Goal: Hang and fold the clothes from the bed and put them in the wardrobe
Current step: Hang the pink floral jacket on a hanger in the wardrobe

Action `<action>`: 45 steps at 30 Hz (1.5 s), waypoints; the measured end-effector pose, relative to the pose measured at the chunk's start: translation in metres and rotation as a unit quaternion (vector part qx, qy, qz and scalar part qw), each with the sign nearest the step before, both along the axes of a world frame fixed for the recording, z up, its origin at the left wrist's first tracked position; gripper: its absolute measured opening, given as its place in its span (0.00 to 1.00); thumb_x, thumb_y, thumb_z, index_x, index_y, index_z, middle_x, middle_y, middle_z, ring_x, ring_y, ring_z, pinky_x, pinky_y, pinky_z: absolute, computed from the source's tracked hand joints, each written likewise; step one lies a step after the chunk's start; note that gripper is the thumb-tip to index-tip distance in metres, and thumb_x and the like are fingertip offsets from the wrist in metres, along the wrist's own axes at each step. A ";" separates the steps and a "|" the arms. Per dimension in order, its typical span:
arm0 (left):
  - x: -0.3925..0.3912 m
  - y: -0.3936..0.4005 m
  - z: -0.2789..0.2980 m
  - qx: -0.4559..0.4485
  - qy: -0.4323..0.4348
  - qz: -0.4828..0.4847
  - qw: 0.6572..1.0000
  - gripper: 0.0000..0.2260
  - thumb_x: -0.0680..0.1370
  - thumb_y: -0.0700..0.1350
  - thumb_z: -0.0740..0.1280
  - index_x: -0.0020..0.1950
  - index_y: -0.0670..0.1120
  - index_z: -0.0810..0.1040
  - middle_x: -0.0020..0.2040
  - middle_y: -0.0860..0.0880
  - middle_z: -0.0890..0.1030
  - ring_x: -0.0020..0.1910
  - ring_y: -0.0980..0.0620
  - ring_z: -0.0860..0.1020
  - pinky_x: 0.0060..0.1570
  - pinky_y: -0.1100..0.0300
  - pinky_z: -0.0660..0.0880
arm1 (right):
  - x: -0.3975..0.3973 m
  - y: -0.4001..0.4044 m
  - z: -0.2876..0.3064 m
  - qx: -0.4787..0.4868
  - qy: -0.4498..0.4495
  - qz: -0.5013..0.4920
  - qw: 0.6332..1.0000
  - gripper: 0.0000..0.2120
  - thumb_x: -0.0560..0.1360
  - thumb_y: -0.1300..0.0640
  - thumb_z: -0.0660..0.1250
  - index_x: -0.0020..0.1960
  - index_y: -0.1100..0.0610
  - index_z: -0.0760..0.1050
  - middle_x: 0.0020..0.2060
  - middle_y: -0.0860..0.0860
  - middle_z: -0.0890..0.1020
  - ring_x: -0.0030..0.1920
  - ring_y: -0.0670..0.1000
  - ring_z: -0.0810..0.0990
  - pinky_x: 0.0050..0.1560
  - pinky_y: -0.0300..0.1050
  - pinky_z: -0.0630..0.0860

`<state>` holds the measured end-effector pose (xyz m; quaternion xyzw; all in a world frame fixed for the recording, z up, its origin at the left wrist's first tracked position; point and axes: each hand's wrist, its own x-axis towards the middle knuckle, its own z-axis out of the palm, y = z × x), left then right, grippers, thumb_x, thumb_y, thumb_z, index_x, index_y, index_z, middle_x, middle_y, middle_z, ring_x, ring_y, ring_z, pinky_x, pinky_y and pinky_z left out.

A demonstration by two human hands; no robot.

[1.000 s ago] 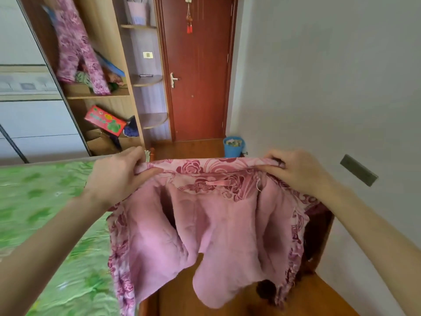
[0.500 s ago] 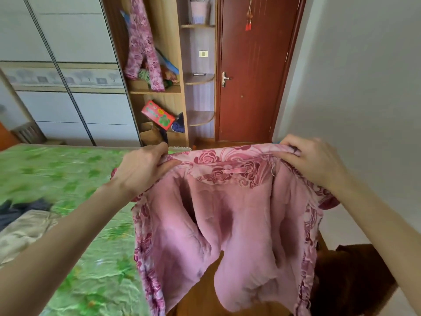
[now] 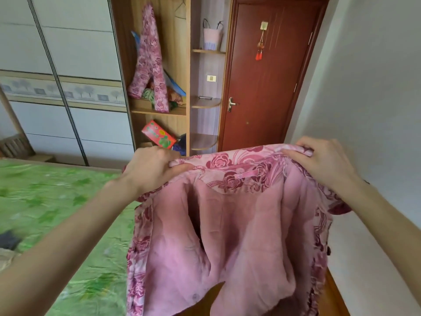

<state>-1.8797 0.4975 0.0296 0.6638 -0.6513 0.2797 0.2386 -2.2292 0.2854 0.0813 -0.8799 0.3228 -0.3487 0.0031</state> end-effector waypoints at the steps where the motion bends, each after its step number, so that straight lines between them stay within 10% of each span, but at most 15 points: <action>1: 0.011 -0.013 0.002 0.005 0.008 0.002 1.000 0.26 0.78 0.72 0.59 0.33 0.55 0.56 0.27 0.55 0.65 0.32 0.39 0.77 0.30 0.55 0.62 | 0.009 -0.008 0.002 -0.005 0.001 -0.004 1.000 0.14 0.79 0.41 0.70 0.38 0.46 0.75 0.28 0.44 0.75 0.33 0.53 0.75 0.36 0.49 0.73; 6: 0.053 -0.069 0.017 0.021 0.015 0.004 1.000 0.28 0.79 0.71 0.57 0.33 0.48 0.66 0.26 0.56 0.64 0.33 0.40 0.77 0.29 0.56 0.61 | 0.043 -0.044 0.018 -0.048 0.065 0.001 0.997 0.14 0.82 0.41 0.62 0.45 0.50 0.74 0.30 0.41 0.72 0.33 0.52 0.74 0.32 0.38 0.61; 14: 0.091 -0.158 0.009 0.011 0.089 0.090 0.992 0.20 0.84 0.60 0.61 0.40 0.48 0.70 0.40 0.42 0.82 0.46 0.35 0.81 0.35 0.50 0.66 | 0.112 -0.133 0.004 -0.040 0.084 -0.009 0.996 0.16 0.85 0.42 0.55 0.56 0.53 0.72 0.36 0.46 0.73 0.36 0.55 0.70 0.38 0.49 0.63; 23: 0.166 -0.290 0.004 0.040 0.095 0.120 0.987 0.33 0.72 0.78 0.63 0.32 0.47 0.74 0.25 0.53 0.72 0.29 0.47 0.71 0.32 0.56 0.64 | 0.199 -0.291 -0.020 0.009 0.039 0.015 0.999 0.14 0.85 0.44 0.59 0.46 0.51 0.71 0.32 0.49 0.77 0.34 0.57 0.74 0.35 0.49 0.65; 30: 0.237 -0.383 0.000 0.000 0.034 0.112 0.993 0.29 0.78 0.71 0.62 0.29 0.52 0.59 0.23 0.55 0.61 0.30 0.42 0.74 0.29 0.57 0.60 | 0.269 -0.412 -0.024 0.017 0.088 0.063 0.994 0.15 0.84 0.39 0.58 0.47 0.47 0.75 0.36 0.46 0.80 0.40 0.57 0.80 0.37 0.50 0.69; 45: 0.348 -0.514 -0.013 -0.029 0.102 0.195 0.975 0.29 0.77 0.73 0.55 0.31 0.50 0.61 0.26 0.52 0.68 0.34 0.38 0.78 0.32 0.54 0.64 | 0.415 -0.570 -0.023 -0.034 0.079 0.101 0.991 0.16 0.83 0.37 0.57 0.51 0.46 0.75 0.40 0.50 0.83 0.44 0.61 0.82 0.37 0.50 0.68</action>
